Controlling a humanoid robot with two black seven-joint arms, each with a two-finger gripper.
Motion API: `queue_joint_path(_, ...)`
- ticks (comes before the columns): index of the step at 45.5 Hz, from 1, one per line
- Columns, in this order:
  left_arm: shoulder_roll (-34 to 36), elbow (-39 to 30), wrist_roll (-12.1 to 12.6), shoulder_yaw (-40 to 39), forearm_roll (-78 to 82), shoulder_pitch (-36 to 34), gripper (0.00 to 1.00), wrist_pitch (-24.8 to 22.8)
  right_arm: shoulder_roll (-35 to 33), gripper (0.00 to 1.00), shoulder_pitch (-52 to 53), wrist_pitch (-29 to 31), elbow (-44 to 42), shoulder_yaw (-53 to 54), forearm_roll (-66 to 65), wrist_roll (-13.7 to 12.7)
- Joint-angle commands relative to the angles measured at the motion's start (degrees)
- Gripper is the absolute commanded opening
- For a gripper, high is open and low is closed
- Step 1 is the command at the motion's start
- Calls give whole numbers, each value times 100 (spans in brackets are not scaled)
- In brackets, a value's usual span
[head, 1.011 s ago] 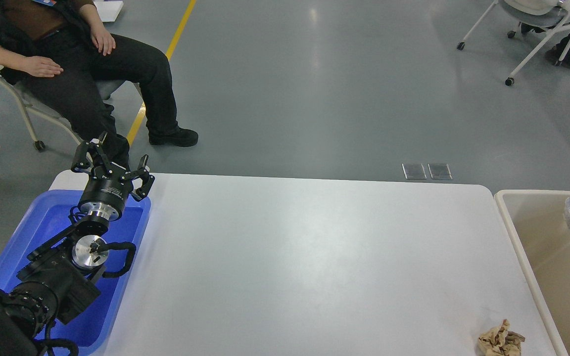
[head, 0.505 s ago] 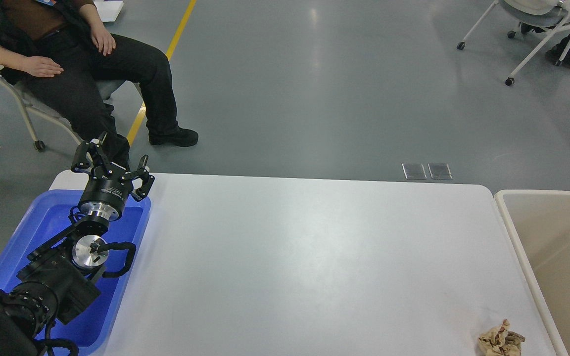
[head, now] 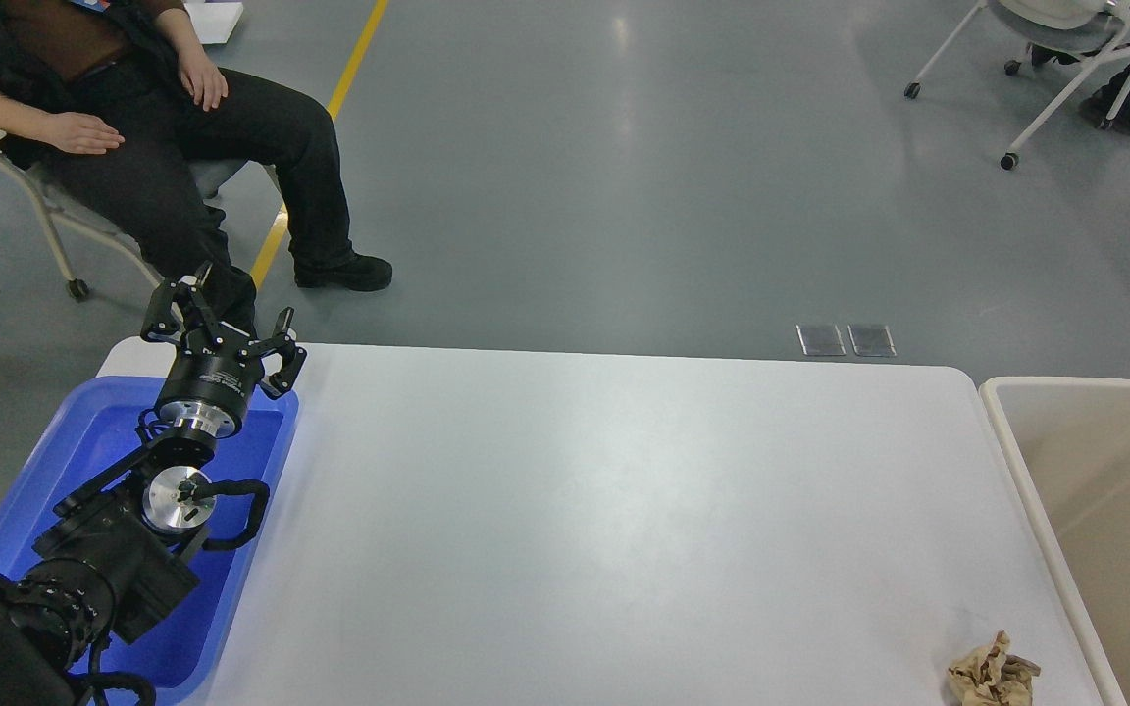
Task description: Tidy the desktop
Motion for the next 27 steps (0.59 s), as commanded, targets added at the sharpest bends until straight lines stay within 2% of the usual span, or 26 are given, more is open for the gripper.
queue_joint_path(1, 0, 0, 0, 0, 0, 0, 100, -1, 6, 100, 526, 58, 842, 1925, 311, 7)
queue_joint_path(5, 0, 0, 0, 9, 0, -9, 100, -1, 6, 100, 570, 382, 1370, 3139, 522, -19)
queue_joint_path(10, 0, 0, 0, 9, 0, -9, 100, -1, 111, 100, 623, 1190, 1626, 4168, 925, -28)
queue_joint_path(16, 0, 0, 0, 0, 0, 0, 100, -1, 638, 100, 1071, 1490, 1626, 4301, 1278, -28)
queue_joint_path(27, 0, 0, 0, 9, 0, -9, 100, -1, 1596, 100, 1361, 1517, 1608, 4372, 1278, -19)
